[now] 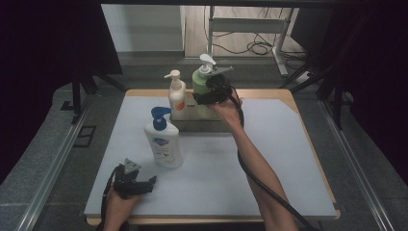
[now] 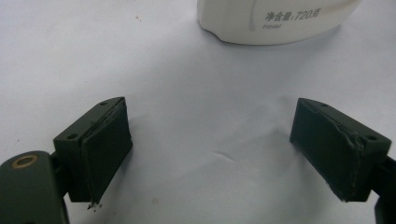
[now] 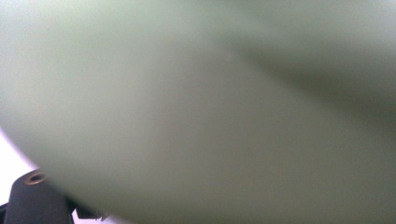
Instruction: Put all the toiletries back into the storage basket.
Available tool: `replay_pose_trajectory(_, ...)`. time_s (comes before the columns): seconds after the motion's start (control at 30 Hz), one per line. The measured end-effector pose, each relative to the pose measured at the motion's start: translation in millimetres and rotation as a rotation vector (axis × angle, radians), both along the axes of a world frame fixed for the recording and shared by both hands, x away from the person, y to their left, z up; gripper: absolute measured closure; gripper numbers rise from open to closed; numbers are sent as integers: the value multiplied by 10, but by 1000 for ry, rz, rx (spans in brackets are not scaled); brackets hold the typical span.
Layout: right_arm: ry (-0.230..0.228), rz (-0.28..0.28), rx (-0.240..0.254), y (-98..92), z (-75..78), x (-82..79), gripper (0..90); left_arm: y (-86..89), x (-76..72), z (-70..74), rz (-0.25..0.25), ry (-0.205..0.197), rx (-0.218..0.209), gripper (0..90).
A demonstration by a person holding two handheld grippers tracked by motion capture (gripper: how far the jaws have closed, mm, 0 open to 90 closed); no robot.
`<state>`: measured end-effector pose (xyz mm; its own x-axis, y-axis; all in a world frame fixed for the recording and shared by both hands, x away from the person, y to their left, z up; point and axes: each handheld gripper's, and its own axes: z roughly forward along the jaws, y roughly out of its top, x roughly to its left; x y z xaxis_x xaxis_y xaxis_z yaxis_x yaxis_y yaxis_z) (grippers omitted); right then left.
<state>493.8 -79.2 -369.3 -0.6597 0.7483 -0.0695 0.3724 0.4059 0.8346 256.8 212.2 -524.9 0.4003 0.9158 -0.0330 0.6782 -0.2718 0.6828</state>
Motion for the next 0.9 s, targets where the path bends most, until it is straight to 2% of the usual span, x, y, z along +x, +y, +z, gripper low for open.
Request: replay_pose_trajectory(0.9, 82, 26, -20, 32, -316, 56, 122, 1, 0, 0, -1, 0, 1, 118)
